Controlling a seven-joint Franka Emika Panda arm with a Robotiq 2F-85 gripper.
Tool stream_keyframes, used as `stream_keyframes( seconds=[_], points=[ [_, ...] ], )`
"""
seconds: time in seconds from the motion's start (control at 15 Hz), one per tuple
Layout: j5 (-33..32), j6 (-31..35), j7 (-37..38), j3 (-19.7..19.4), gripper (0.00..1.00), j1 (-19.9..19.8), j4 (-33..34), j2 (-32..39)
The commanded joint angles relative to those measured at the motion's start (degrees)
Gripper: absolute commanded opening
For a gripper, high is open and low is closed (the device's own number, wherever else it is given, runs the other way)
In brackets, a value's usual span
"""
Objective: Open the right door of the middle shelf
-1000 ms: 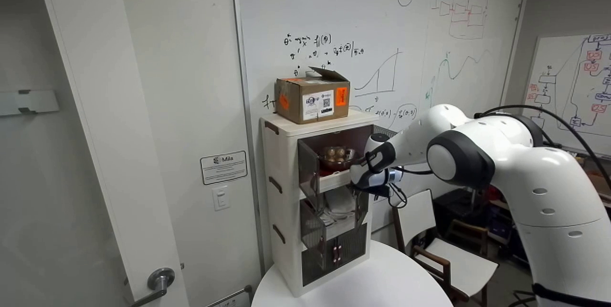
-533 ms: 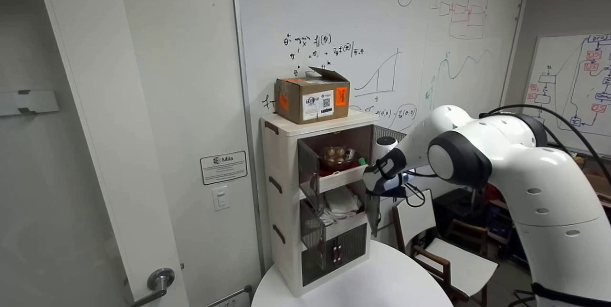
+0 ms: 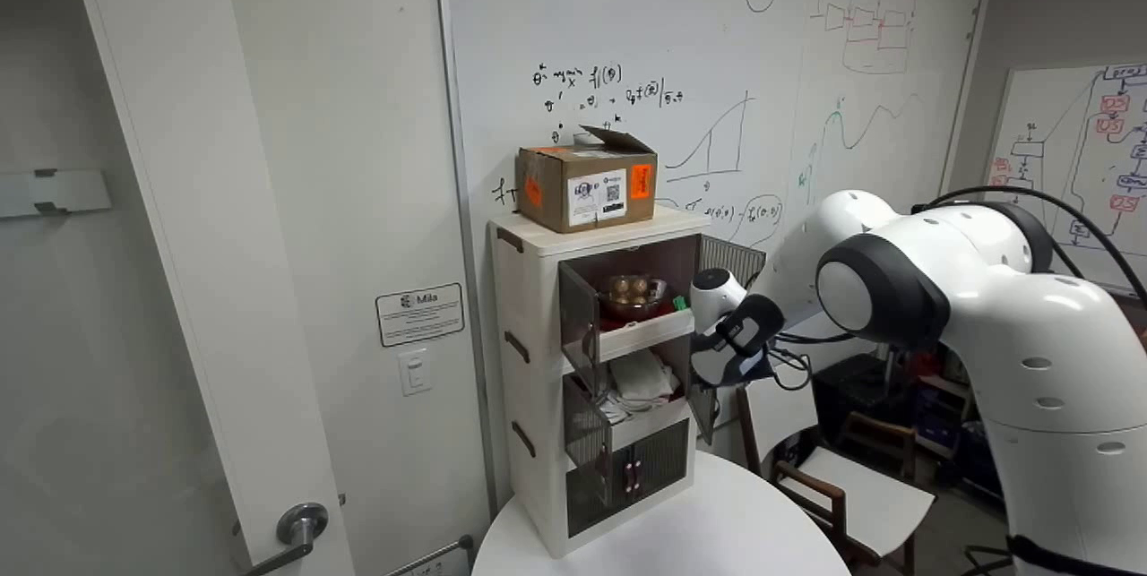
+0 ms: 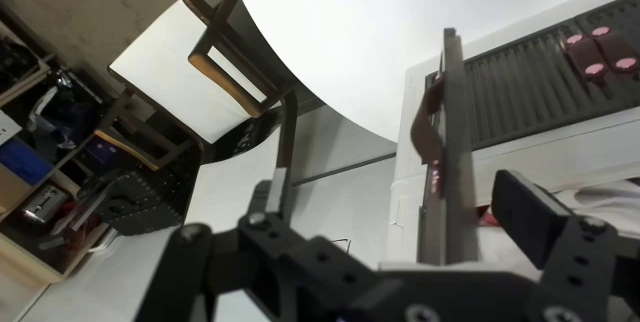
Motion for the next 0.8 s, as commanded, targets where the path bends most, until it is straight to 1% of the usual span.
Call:
stream_keyframes(
  seconds=[0.0, 0.2, 0.4, 0.47, 0.53, 0.73],
  points=[
    [-8.56, 2.78, 5.46, -0.35, 1.0, 3.56, -7.61, -6.66],
    [-16.31, 4.72, 11.37, -0.15, 1.0, 5.13, -10.95, -10.72],
    [-25.33, 5.95, 18.35, 2.04, 1.0, 3.89, -13.52, -15.43],
    [-26.29, 7.2, 19.38, -0.79, 1.0, 6.83, -14.57, -16.6],
    [-28.26, 8.67, 21.0, -0.49, 1.0, 6.52, -15.22, -17.72],
    [-29.82, 15.89, 22.41, -0.19, 1.0, 5.23, -16.66, -18.72]
  ],
)
